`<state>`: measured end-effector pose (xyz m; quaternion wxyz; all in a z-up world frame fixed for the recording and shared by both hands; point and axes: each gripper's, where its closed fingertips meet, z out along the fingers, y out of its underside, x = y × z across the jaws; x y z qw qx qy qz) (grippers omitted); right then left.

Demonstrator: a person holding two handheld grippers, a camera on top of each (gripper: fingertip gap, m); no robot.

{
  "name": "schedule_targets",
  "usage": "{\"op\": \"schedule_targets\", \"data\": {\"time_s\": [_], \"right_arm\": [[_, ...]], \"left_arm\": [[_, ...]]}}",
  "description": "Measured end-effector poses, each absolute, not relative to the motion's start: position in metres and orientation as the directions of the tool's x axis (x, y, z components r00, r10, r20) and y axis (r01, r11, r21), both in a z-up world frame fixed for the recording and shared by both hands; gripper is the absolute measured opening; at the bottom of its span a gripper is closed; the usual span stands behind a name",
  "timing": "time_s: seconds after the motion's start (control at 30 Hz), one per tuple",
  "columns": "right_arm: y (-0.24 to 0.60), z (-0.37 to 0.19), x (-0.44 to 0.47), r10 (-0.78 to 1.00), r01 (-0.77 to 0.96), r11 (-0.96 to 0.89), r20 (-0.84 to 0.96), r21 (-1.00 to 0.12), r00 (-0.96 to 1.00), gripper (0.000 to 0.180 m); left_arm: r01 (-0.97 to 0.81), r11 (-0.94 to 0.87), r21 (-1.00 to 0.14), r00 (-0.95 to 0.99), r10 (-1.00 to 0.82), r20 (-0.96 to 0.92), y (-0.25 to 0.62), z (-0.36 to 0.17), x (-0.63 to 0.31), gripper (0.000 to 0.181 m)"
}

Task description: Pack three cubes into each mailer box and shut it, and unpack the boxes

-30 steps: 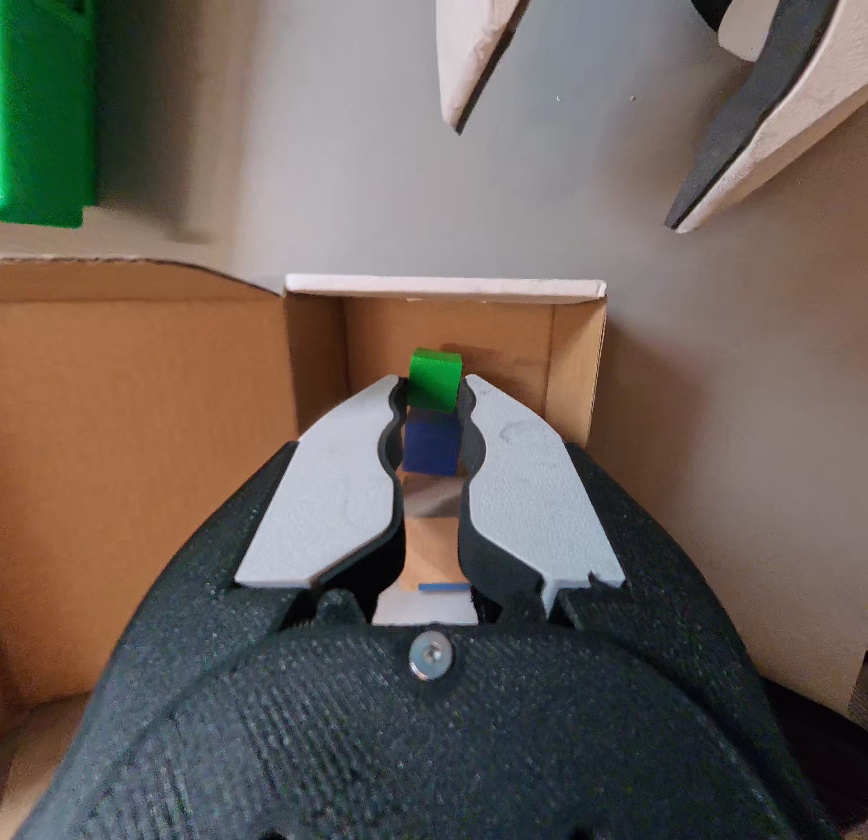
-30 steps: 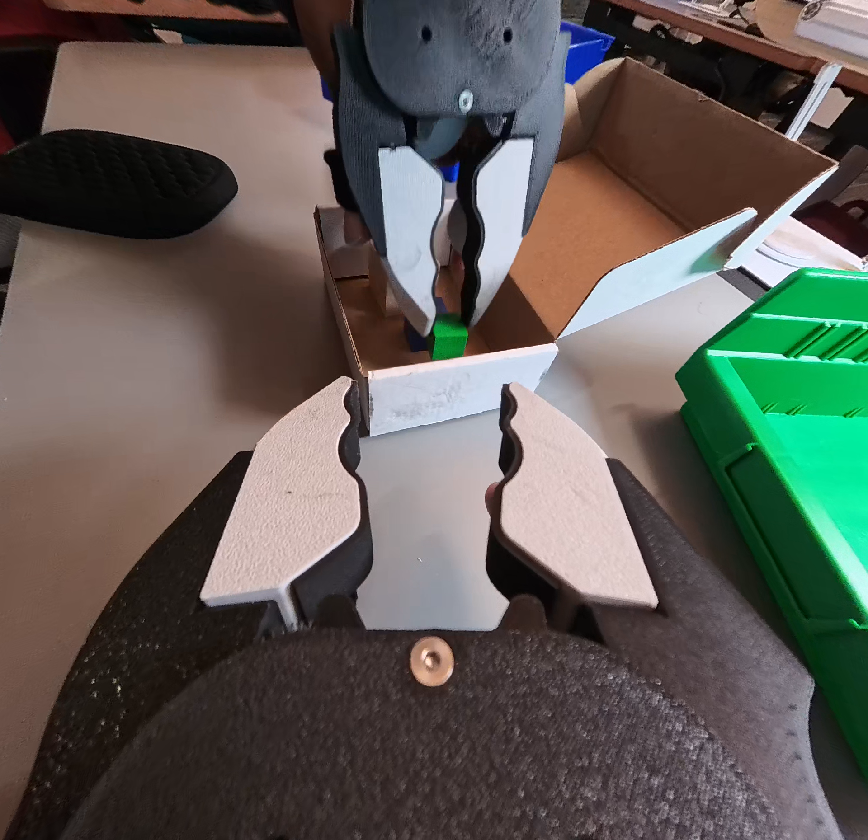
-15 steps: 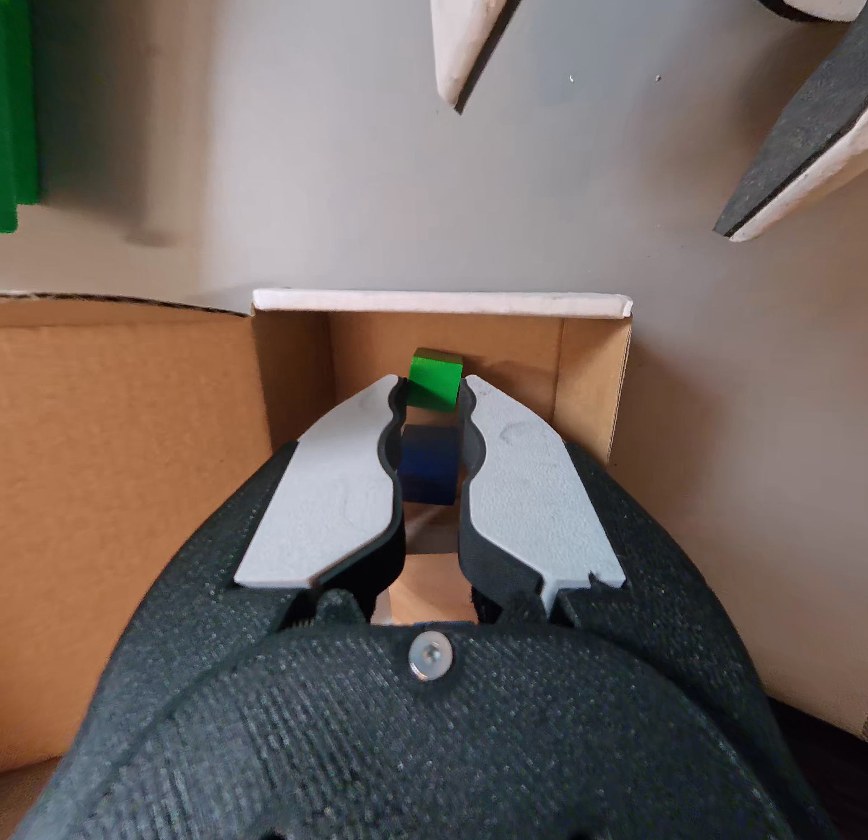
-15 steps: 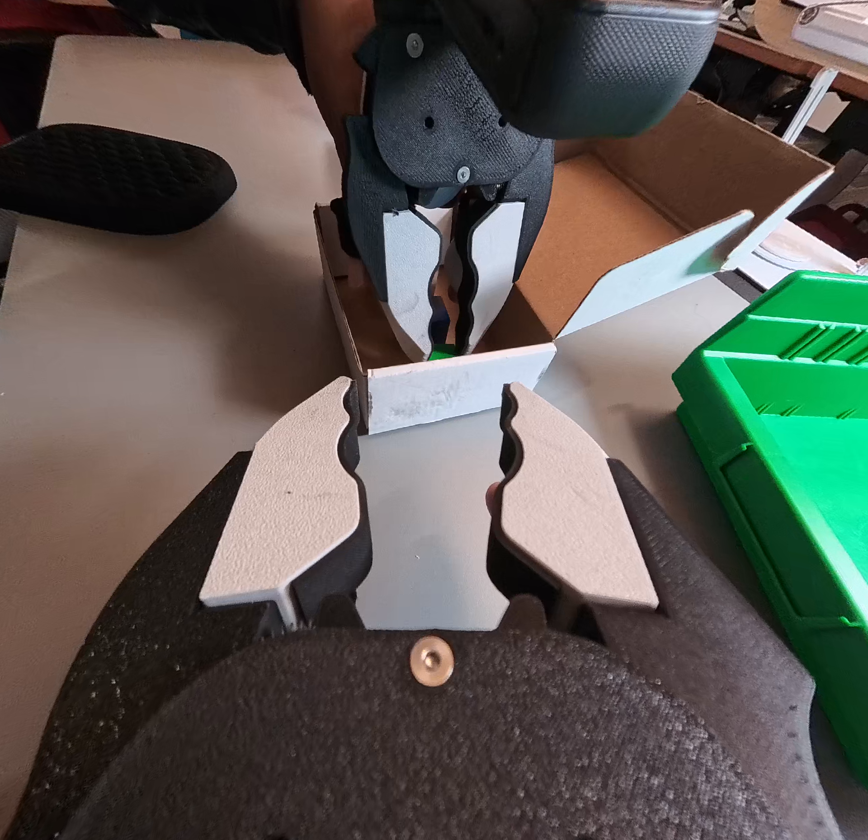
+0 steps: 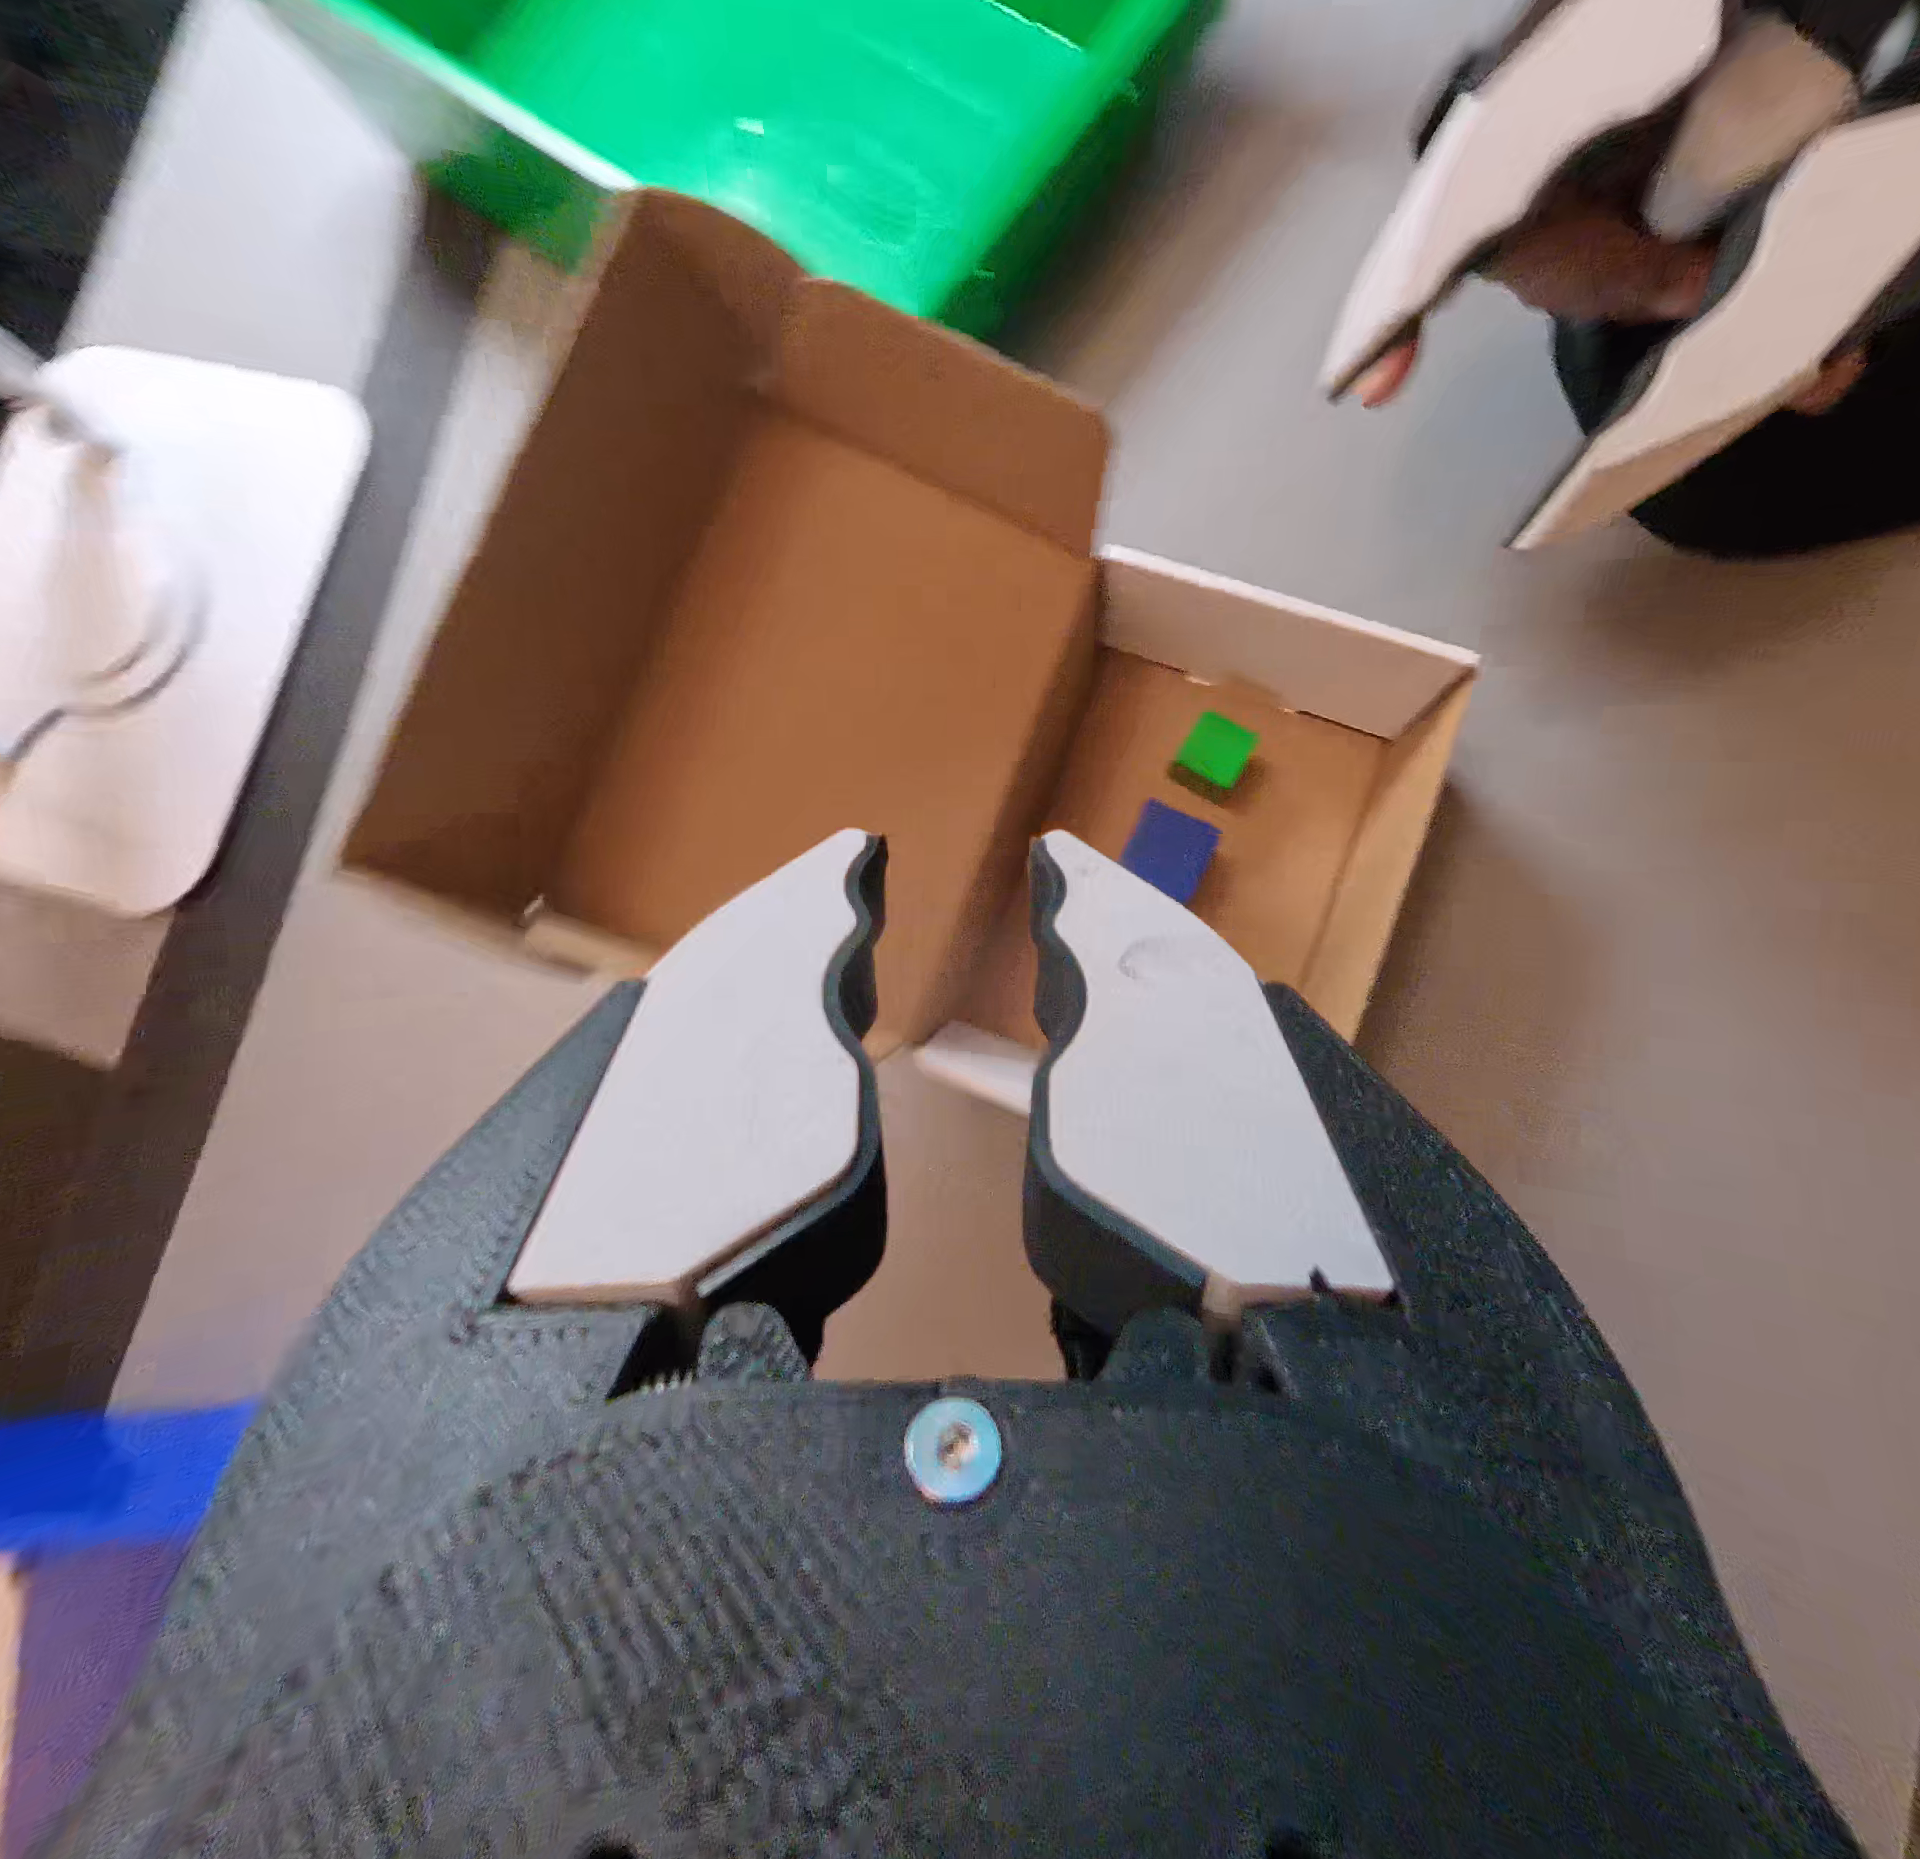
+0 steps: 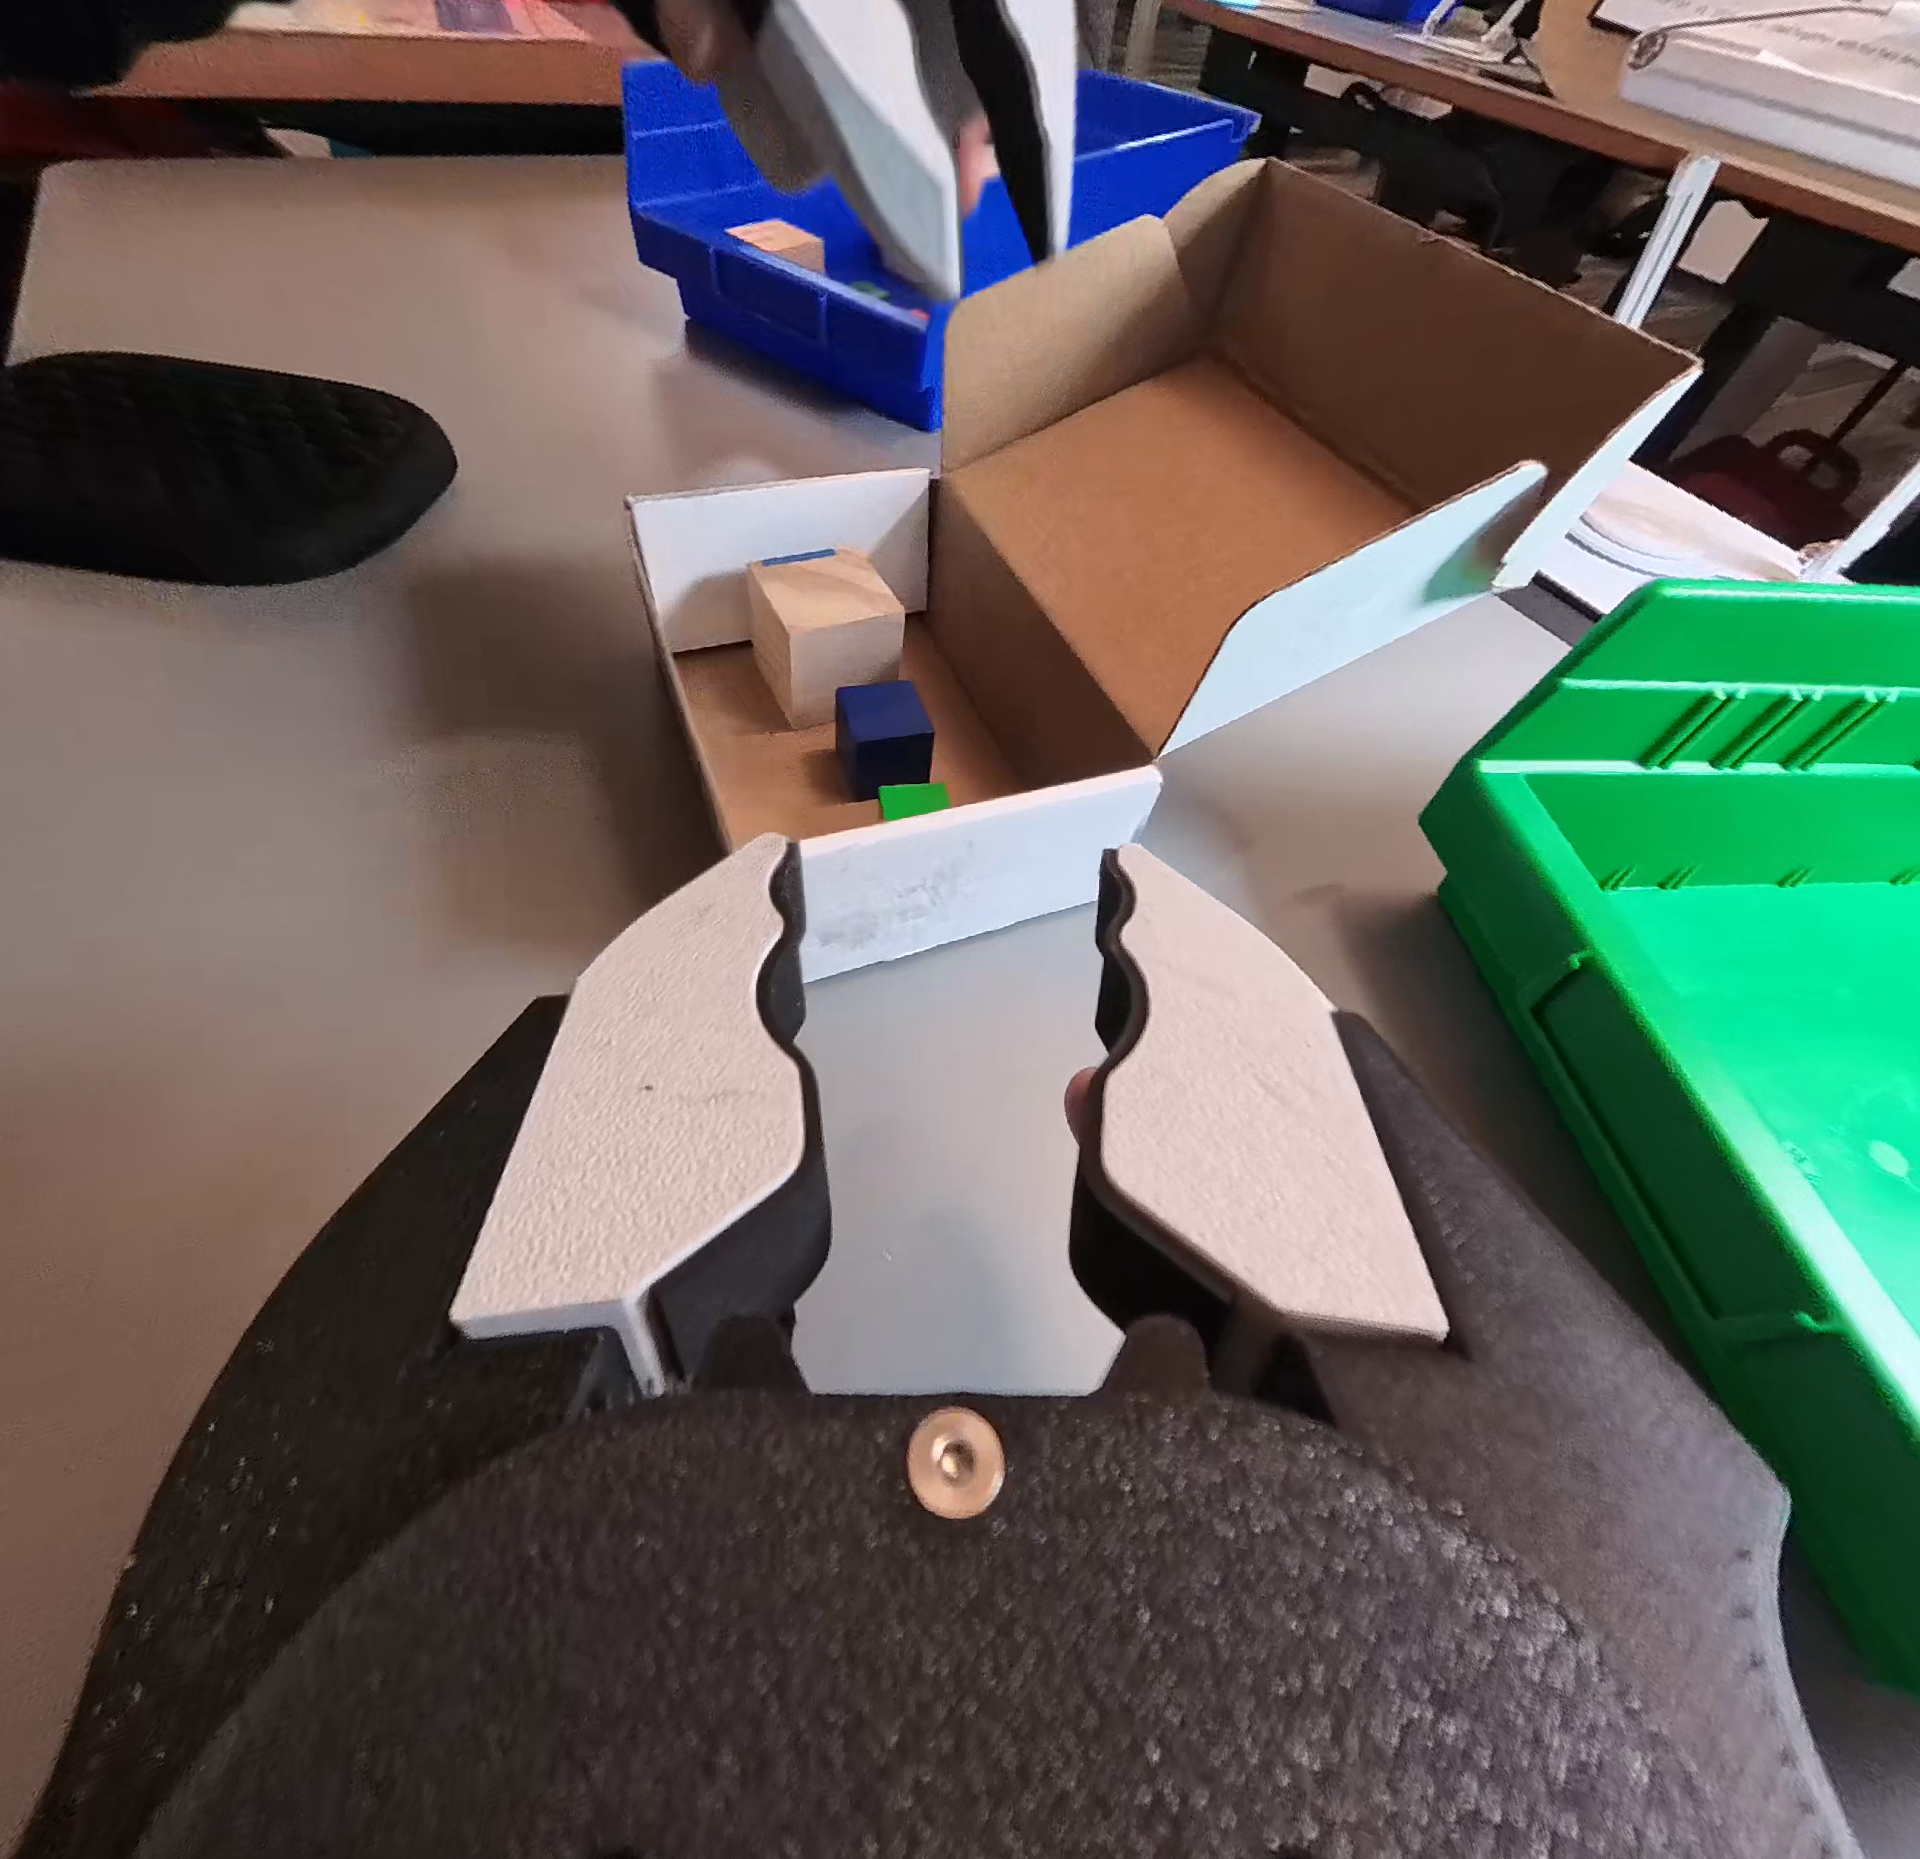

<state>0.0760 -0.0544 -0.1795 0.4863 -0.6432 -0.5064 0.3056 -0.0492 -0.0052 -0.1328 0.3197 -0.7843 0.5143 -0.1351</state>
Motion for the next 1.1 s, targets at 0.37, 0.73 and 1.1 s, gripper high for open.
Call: {"op": "schedule_targets", "data": {"time_s": [0.37,0.73,1.1], "right_arm": [[0.021,-0.157,0.053,0.823,0.315,-0.254,-0.033,-0.914,0.568,0.046],[0.024,-0.157,0.034,0.815,0.319,-0.275,-0.044,-0.907,0.578,0.018],[-0.063,-0.185,0.041,0.955,0.482,-0.212,-0.075,-0.850,0.287,0.030]], "left_arm": [[-0.268,-0.501,-0.823,0.722,-0.670,0.173,0.025,-0.143,-0.108,0.029],[-0.177,-0.462,-0.869,0.658,-0.712,0.245,0.013,-0.151,-0.093,0.016],[-0.394,-0.395,-0.830,0.503,-0.848,0.165,-0.072,-0.192,-0.081,0.019]]}}
